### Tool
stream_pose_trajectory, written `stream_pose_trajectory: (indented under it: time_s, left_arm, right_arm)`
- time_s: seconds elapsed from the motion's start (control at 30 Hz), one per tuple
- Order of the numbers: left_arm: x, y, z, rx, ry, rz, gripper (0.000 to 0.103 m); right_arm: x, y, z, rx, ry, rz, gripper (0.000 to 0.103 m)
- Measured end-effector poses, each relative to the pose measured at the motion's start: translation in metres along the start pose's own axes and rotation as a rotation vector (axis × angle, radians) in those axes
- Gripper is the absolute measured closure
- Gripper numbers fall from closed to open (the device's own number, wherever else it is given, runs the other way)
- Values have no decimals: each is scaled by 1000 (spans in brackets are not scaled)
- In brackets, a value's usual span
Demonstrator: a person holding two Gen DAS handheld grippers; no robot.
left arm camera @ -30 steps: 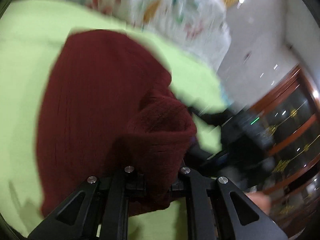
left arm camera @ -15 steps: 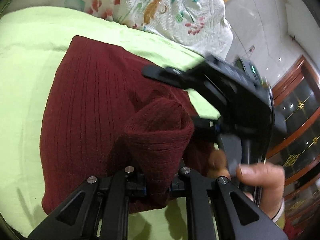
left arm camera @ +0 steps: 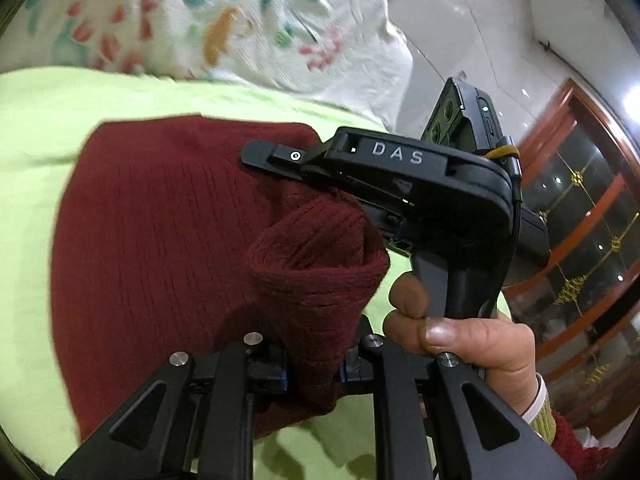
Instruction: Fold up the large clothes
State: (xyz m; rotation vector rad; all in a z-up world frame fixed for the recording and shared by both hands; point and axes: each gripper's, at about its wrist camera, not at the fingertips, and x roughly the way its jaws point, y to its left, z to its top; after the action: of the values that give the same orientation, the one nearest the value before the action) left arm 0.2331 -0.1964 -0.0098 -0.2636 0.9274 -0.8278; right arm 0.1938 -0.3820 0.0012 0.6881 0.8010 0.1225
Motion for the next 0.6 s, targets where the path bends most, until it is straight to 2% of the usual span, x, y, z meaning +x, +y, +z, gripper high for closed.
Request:
stream_pose_trajectory:
  time_s: [0.07,0.13,0.2,0.27,0.33,0.37,0.4,0.47,0.53,0.6]
  left_arm:
    - [21,3,-5,-12,44,0,87]
    - [47,15,-13,-86,116,-26,87]
    - [51,19,-17,-102,124,-31,87]
    - [44,17,-16,-80,117,-25,82]
    - [37,16,-13,-83,140,-37,76]
    - [31,17,-13,-88,142,-44,69]
    - [24,17,-14,-91,139,-51,63]
    - [1,21,-18,-100,115,-50,56]
    - [-20,26,-21,-114,98,-64,53]
    - [-44,34,-21,-122,72,-32,41]
  right_arm:
    - [1,-27,-6,32,25,-60,86]
    - [10,-54,-16,70,66,-113,86]
    - [15,-67,-23,90,80,-114,86]
    - [14,-72,-26,98,55,-75,85]
    - [16,-69,-26,83,54,-83,85]
    - [16,-67,-25,69,55,-90,85]
    - [17,-64,-25,59,56,-96,85]
    - [15,-61,-25,42,58,-109,84]
    - [12,-56,-27,19,57,-131,80]
    - [7,-51,-29,-12,49,-172,73]
